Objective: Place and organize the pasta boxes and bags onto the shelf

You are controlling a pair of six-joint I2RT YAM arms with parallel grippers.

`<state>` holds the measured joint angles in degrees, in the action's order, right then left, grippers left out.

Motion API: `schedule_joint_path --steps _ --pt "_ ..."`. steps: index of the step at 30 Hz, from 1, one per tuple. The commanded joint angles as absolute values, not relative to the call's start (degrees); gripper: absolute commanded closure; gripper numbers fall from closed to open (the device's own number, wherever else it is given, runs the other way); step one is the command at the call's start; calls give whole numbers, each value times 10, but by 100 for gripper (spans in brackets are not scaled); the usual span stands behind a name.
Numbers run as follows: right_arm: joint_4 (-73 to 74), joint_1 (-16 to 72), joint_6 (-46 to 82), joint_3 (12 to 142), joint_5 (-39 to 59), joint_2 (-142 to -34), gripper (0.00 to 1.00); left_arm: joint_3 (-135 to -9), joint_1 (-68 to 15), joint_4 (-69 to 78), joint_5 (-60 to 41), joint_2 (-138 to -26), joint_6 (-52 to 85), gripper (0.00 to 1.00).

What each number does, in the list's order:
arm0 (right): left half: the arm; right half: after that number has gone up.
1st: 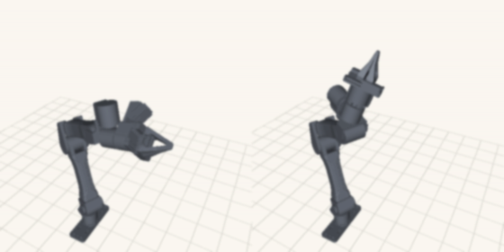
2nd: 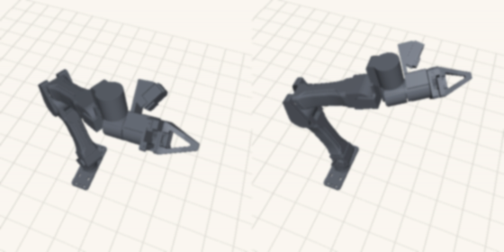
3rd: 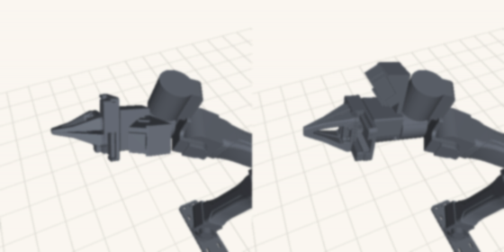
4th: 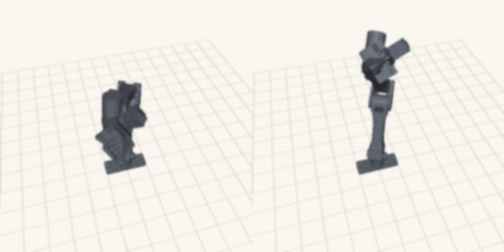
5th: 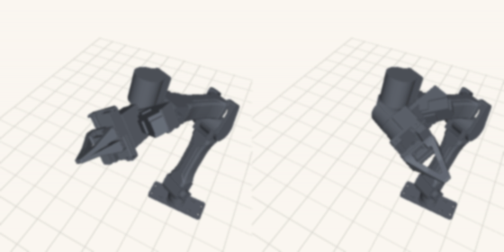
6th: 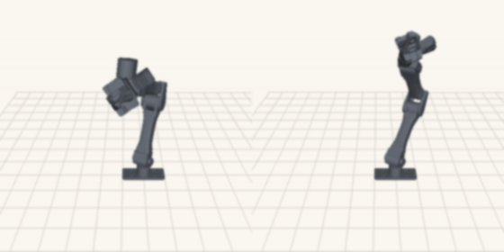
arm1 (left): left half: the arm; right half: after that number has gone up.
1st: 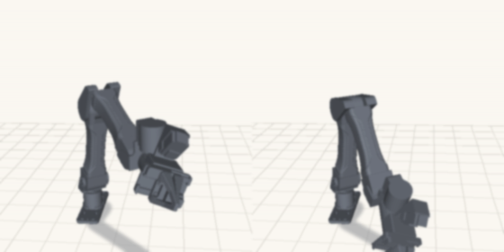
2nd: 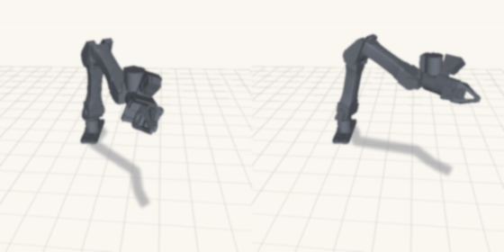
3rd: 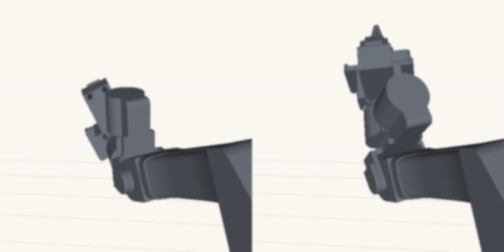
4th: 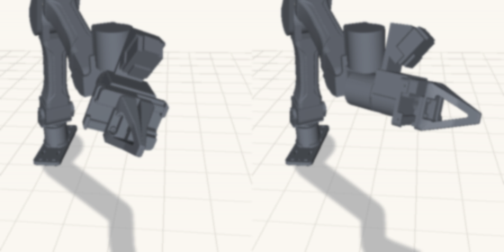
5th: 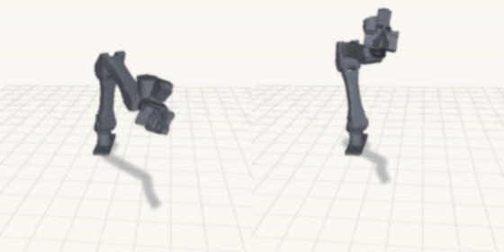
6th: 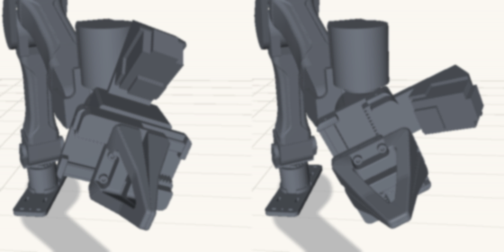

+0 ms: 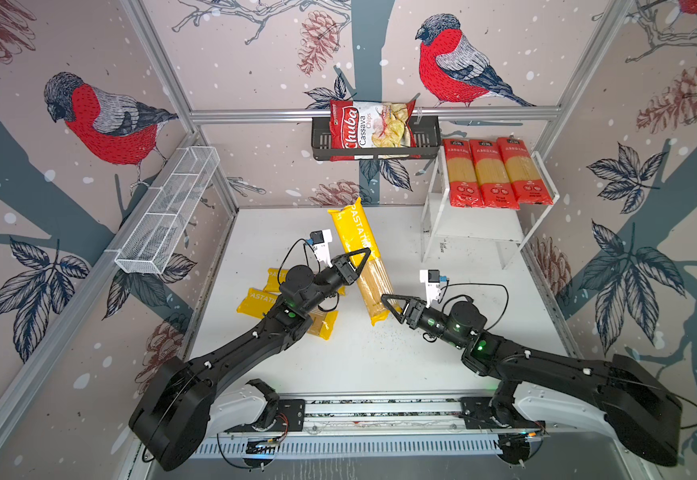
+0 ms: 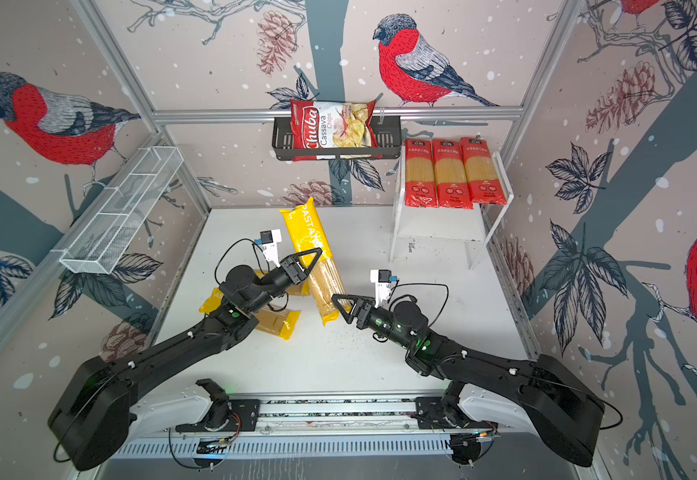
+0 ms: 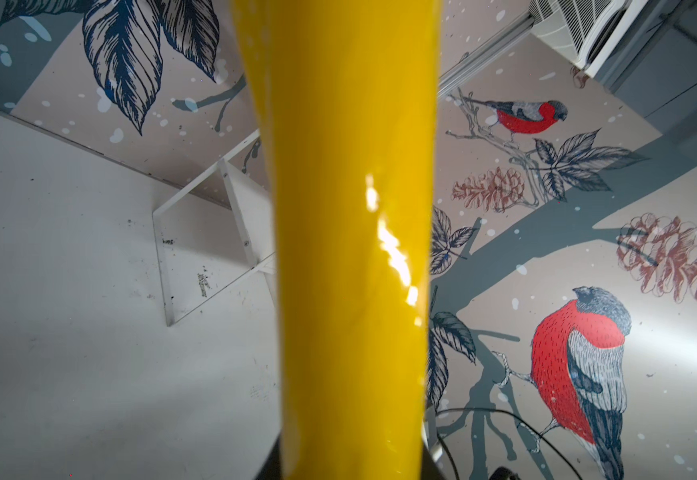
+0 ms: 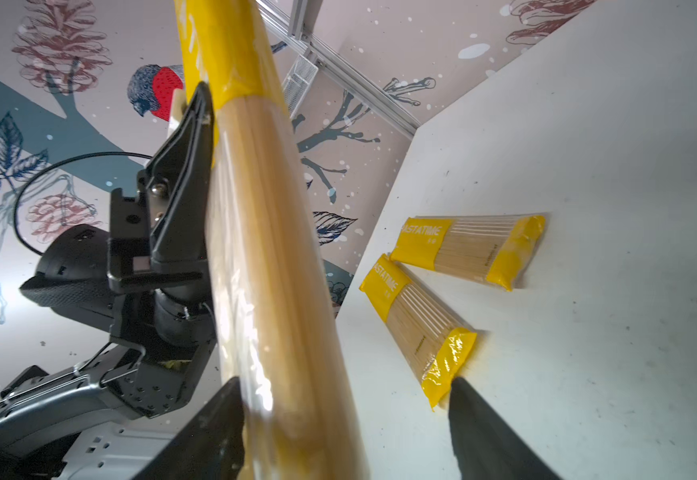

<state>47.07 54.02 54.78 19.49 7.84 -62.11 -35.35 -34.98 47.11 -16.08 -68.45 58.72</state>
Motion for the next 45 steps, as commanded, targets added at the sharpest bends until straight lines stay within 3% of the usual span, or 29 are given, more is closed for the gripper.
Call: schedule_joint_path --steps 1,13,22,29,31,32,34,35,39,45 --pt "553 546 582 181 54 -626 24 -362 -356 621 -142 -706 642 94" --pt "725 564 639 100 -73 -630 31 -369 -430 698 -90 -796 702 94" --pt "719 590 658 68 -136 -621 70 -383 -437 705 -112 -845 737 92" --pt "669 590 646 73 -152 -594 79 -386 -437 691 -111 -842 727 92" --pt "660 589 649 70 -162 -586 78 -390 -438 682 -114 -844 724 92" --pt "654 589 653 68 -167 -584 69 -396 -437 675 -119 -847 720 92" --pt "627 586 658 69 -167 -577 41 -413 -433 641 -141 -850 703 92" --pt "606 584 661 71 -166 -571 36 -421 -427 617 -153 -849 693 93" --pt "482 561 665 81 -159 -541 30 -462 -385 510 -224 -837 644 93" --pt "356 506 696 51 -187 -463 29 -576 -373 183 -277 -831 446 93"
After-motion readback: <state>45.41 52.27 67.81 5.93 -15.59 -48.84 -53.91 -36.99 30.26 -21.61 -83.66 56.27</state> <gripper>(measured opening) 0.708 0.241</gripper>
